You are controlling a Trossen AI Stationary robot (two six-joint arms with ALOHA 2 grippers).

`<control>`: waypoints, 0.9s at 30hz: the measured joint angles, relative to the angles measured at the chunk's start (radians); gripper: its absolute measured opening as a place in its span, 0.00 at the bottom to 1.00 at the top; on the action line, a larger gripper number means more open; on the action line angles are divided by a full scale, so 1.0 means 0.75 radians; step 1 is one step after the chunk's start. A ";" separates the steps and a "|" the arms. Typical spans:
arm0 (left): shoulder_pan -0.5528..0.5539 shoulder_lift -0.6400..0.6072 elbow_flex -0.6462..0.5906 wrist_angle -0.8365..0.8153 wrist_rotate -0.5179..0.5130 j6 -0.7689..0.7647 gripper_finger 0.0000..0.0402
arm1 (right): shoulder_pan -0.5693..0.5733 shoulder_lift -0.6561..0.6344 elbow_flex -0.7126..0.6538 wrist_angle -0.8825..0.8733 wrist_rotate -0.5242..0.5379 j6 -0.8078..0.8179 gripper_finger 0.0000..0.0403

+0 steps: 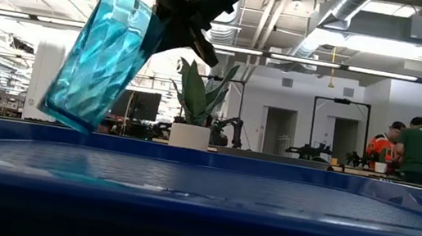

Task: Pick and place plate/cup/fork/spoon on tray
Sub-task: Put the blue cup on the top left of the blue tray

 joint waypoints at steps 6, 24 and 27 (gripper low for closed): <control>0.001 0.000 0.000 0.000 -0.015 0.009 0.65 | -0.005 0.000 0.000 -0.007 0.057 -0.028 0.05; 0.001 0.001 0.000 0.001 -0.019 0.052 0.65 | -0.018 0.046 0.001 -0.020 0.056 -0.020 0.10; 0.001 0.001 0.000 0.000 -0.022 0.053 0.65 | -0.019 0.046 0.001 -0.025 0.056 -0.025 0.10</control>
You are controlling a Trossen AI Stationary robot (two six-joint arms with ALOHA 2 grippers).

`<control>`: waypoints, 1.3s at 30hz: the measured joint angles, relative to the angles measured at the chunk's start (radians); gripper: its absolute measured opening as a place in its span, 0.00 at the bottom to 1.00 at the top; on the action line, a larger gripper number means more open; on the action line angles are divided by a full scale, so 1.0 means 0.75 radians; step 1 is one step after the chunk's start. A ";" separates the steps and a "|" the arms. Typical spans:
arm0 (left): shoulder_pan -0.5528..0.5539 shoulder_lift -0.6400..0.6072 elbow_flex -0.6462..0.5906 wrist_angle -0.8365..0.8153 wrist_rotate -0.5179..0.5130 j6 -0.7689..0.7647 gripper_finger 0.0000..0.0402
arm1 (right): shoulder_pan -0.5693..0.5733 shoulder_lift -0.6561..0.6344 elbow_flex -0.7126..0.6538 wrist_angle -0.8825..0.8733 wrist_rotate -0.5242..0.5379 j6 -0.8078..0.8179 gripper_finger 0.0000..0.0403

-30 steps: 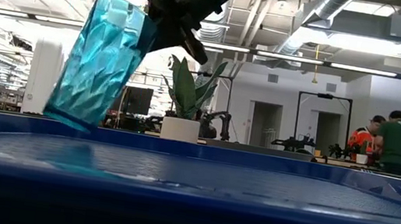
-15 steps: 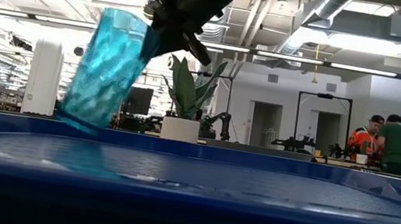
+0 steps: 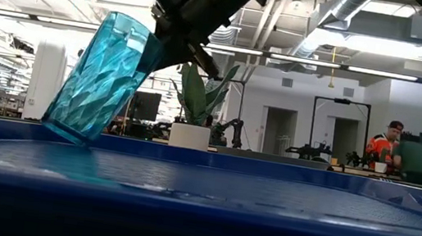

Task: Pick and place plate/cup/fork/spoon on tray
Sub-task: Put the blue cup on the top left of the blue tray

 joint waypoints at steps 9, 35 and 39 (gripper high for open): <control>0.000 0.000 0.000 0.000 -0.001 0.001 0.65 | 0.001 0.003 0.000 -0.014 -0.016 -0.030 0.20; 0.000 0.000 0.000 0.000 -0.018 0.019 0.65 | 0.005 0.004 0.080 0.089 -0.130 -0.116 0.33; 0.000 -0.004 0.000 0.000 -0.013 0.018 0.65 | 0.011 0.004 0.080 0.120 -0.127 -0.166 0.33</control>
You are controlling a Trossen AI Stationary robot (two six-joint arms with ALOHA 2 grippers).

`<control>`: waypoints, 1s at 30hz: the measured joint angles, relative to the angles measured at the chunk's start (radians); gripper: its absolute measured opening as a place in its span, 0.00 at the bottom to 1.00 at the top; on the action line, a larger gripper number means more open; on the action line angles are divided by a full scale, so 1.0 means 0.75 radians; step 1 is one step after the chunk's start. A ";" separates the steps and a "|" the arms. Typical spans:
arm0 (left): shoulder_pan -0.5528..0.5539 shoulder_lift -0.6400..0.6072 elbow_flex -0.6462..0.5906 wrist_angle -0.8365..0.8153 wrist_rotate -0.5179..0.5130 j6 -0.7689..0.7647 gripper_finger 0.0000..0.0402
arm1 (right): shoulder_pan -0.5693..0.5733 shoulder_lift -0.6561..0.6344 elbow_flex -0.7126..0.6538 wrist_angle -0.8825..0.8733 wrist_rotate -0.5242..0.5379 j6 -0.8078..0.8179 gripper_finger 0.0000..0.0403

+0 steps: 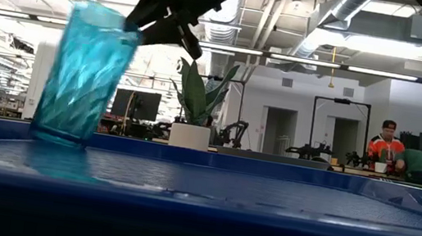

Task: Pick and place plate/cup/fork/spoon on tray
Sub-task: Put the blue cup on the top left of the blue tray, then put the blue plate on the blue tray to the bottom of the blue cup

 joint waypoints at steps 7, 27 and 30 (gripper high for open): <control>0.008 0.000 0.000 0.000 0.025 -0.001 0.65 | 0.003 0.000 0.000 0.014 -0.004 -0.010 0.32; 0.002 -0.319 -0.283 -0.002 0.037 -0.250 0.65 | -0.088 -0.456 -0.024 -0.746 0.319 -0.176 0.32; 0.002 -0.430 -0.402 -0.003 0.030 -0.384 0.65 | -0.170 -0.574 -0.103 -0.892 0.360 -0.120 0.32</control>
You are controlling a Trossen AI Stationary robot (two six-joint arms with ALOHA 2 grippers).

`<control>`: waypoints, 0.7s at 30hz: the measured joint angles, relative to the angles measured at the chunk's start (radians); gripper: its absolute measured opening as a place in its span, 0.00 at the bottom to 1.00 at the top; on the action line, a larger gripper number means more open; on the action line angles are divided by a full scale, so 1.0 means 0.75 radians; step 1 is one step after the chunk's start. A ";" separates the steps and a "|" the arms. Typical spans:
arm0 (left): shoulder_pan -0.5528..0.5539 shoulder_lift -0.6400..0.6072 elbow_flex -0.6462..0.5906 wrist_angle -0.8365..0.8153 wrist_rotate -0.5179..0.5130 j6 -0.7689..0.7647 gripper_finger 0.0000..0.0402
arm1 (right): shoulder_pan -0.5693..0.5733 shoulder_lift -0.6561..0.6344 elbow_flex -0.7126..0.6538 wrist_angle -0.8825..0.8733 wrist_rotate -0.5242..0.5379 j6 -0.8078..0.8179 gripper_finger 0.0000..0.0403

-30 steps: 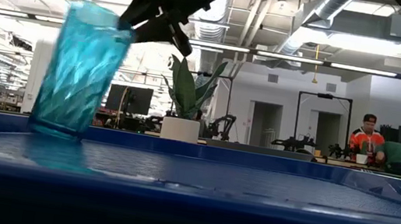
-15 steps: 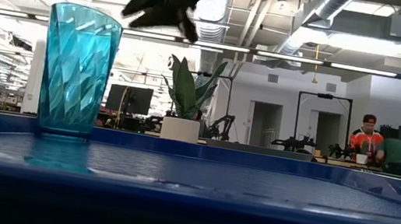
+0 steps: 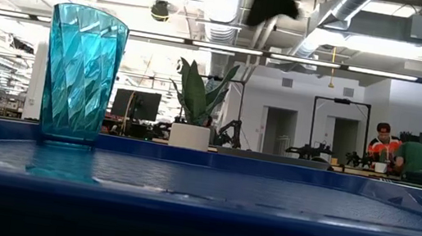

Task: Pick and place plate/cup/fork/spoon on tray
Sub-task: Put the blue plate on the blue tray to the bottom of the blue cup

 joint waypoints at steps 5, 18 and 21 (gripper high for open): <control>0.000 -0.115 -0.117 0.044 -0.002 -0.142 0.65 | -0.187 -0.280 -0.302 -0.162 0.057 0.178 0.32; 0.068 -0.087 -0.173 0.512 -0.164 0.119 0.65 | -0.530 -0.862 -1.451 0.574 -0.004 0.683 0.63; 0.128 -0.045 -0.173 0.512 -0.144 0.129 0.65 | -0.579 -0.808 -1.537 0.776 0.000 0.753 0.66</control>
